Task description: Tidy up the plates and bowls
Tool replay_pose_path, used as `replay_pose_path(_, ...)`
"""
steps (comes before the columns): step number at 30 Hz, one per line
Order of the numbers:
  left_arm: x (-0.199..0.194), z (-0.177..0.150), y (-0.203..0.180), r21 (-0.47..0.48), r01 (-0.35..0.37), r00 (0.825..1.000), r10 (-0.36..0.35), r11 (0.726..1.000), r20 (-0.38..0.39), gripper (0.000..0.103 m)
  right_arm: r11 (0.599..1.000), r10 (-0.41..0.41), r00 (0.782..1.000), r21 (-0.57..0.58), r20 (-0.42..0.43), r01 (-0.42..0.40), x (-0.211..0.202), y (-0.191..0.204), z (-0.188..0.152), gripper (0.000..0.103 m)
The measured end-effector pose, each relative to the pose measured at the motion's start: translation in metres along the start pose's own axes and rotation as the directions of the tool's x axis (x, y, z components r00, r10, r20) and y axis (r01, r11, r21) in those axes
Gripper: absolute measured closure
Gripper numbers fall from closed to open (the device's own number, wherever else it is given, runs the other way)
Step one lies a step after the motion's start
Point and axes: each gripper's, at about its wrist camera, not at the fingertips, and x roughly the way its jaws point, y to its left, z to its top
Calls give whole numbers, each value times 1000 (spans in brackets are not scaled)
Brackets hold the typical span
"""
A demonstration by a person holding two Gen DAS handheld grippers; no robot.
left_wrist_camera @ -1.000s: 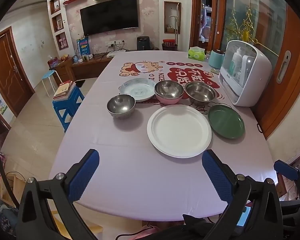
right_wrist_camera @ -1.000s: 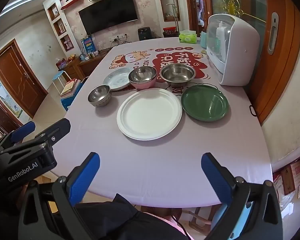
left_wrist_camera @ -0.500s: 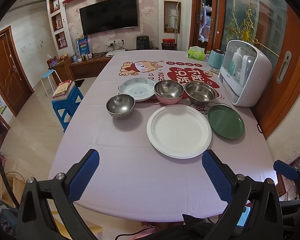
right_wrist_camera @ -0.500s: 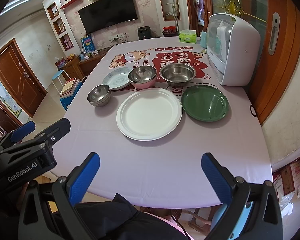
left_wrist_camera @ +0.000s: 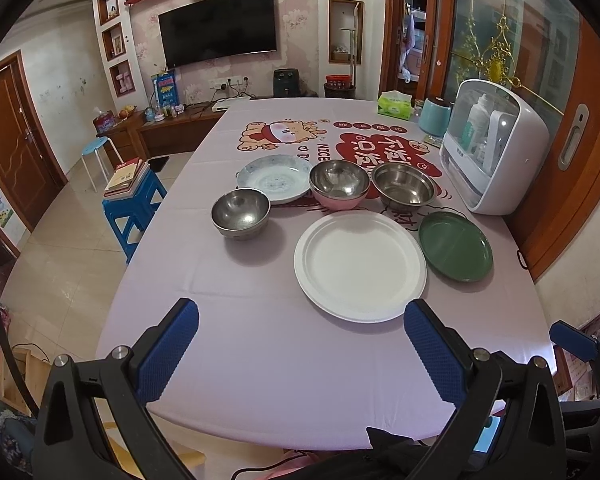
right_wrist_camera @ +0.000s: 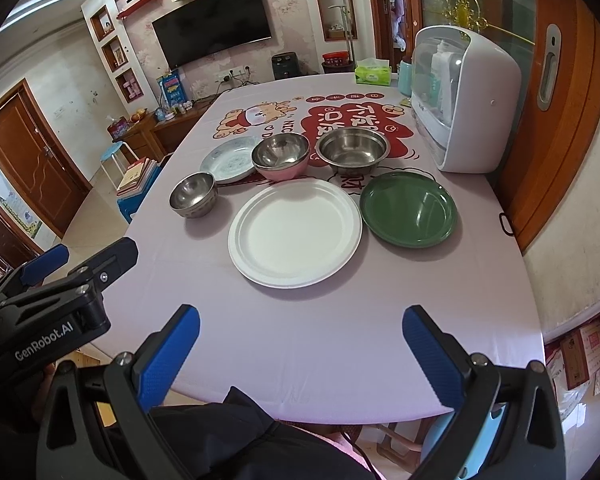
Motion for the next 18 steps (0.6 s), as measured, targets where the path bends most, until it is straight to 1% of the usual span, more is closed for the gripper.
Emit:
replay_pose_path(12, 6, 10, 9, -26, -24, 1000, 24, 999, -9, 1, 1000, -2, 1000, -3, -6, 2, 3, 1, 3, 1)
replay_pose_path(18, 11, 13, 14, -41, -18, 1000, 17, 999, -25, 1, 1000, -22, 1000, -19, -9, 22, 13, 3, 7, 1)
